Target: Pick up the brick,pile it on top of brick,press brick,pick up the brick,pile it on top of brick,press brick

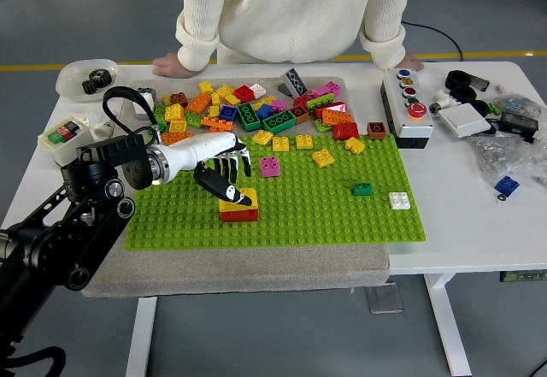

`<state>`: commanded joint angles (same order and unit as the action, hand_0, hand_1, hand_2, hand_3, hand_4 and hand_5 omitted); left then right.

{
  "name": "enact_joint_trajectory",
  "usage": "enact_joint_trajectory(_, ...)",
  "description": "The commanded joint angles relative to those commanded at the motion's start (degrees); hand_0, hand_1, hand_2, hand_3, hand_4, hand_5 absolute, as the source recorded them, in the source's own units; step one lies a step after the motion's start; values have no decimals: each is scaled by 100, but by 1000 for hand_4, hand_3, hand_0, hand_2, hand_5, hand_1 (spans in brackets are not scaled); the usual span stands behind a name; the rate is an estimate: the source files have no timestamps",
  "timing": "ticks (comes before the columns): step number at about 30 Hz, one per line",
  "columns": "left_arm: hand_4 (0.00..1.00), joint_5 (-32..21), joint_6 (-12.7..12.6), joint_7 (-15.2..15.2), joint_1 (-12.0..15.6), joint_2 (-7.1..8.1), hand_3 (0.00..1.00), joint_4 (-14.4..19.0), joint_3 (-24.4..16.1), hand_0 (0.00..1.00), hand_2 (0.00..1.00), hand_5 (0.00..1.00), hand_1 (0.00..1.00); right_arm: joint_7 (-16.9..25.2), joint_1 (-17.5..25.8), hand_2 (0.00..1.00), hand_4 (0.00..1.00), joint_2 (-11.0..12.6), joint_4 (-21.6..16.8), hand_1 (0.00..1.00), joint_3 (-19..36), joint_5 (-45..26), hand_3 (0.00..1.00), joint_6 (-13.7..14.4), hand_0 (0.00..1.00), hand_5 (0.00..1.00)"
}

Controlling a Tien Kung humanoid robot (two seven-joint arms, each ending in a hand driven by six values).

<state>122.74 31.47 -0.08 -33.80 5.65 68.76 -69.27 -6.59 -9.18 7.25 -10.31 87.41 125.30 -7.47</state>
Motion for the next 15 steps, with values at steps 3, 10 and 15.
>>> enact_joint_trajectory(3, 998, 10, 22, -10, 9, 13, 500, 79, -32, 444, 449, 317, 446, -2, 8, 717, 802, 0, 0, 650, 7, 13, 582, -2, 740, 340)
enact_joint_trajectory(10, 998, 38, 171, -51, 67, 69, 509, 320, -96, 468, 469, 325, 465, 0, 11, 716, 803, -5, 0, 650, 4, 22, 582, -4, 741, 340)
enact_joint_trajectory(15, 998, 47, 245, -89, 136, 118, 522, 486, -94, 524, 482, 343, 493, -2, 18, 715, 803, -8, 0, 650, 1, 30, 582, -6, 741, 341)
